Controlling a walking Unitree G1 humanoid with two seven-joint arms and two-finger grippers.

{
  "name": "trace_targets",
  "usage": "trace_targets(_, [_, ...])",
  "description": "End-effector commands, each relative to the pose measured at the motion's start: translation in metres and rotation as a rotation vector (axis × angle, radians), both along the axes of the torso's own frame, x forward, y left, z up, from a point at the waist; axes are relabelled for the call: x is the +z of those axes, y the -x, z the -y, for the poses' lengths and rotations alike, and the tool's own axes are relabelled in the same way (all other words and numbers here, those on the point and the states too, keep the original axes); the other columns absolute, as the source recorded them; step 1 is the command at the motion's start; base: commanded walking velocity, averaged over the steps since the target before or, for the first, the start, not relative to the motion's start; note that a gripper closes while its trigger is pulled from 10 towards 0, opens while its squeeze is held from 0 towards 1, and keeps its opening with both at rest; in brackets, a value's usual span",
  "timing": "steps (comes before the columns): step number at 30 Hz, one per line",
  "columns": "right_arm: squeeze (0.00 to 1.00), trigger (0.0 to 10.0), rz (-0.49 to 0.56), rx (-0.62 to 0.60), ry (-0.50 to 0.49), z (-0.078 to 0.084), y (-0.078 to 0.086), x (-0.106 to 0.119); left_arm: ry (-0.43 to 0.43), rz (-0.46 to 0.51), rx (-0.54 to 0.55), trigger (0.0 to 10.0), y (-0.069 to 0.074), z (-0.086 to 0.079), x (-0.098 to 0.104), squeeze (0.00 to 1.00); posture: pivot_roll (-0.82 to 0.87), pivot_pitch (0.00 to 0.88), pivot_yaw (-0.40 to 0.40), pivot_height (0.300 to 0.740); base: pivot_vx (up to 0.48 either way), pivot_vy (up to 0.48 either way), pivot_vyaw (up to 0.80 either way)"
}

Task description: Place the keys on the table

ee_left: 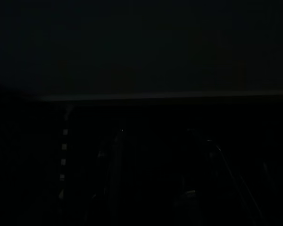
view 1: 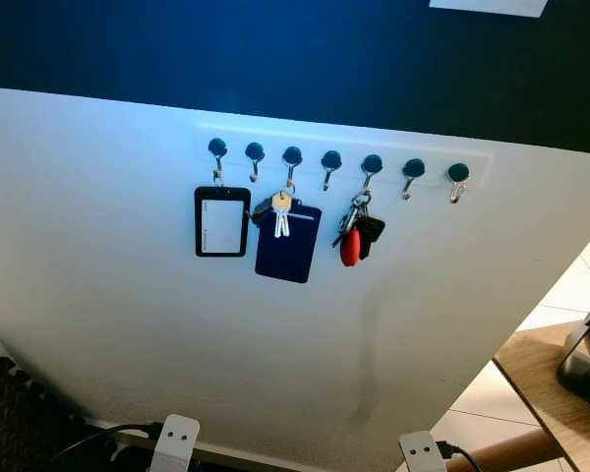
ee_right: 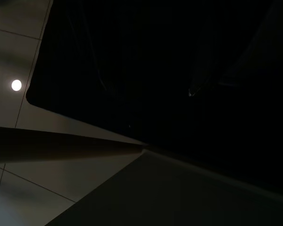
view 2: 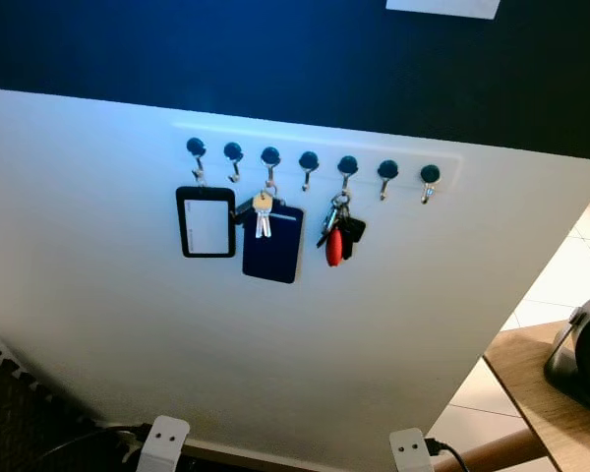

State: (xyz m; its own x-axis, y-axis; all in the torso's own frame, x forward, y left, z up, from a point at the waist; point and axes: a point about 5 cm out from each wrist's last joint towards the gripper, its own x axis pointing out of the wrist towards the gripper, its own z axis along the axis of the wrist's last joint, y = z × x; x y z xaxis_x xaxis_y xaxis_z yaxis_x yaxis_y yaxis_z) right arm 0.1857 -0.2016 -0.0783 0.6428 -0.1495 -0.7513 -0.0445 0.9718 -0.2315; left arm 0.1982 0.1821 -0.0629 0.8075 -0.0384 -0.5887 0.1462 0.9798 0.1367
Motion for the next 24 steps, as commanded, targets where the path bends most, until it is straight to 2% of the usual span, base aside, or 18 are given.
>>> trace_targets(1, [0.0,10.0,-0.024,-0.007,-0.003,0.0,0.004,-0.003,0.005,-0.007,-0.004,10.0,0.002,0.002,-0.001,0.0,0.04,0.05,-0.042,0.74,0.0,0.0,0.0])
trace_targets(12, [0.0,10.0,-0.052,0.027,0.018,0.001,0.009,-0.005,-0.029,-0.011,0.034,10.0,0.006,-0.01,-0.002,0.0,0.05,0.044,-0.056,0.74,0.0,0.0,0.0])
trace_targets(24, [0.0,10.0,-0.053,0.036,0.044,0.004,0.005,-0.003,-0.016,-0.007,0.039,10.0,0.006,-0.007,-0.003,0.0,0.06,0.03,-0.066,0.74,0.0,0.0,0.0])
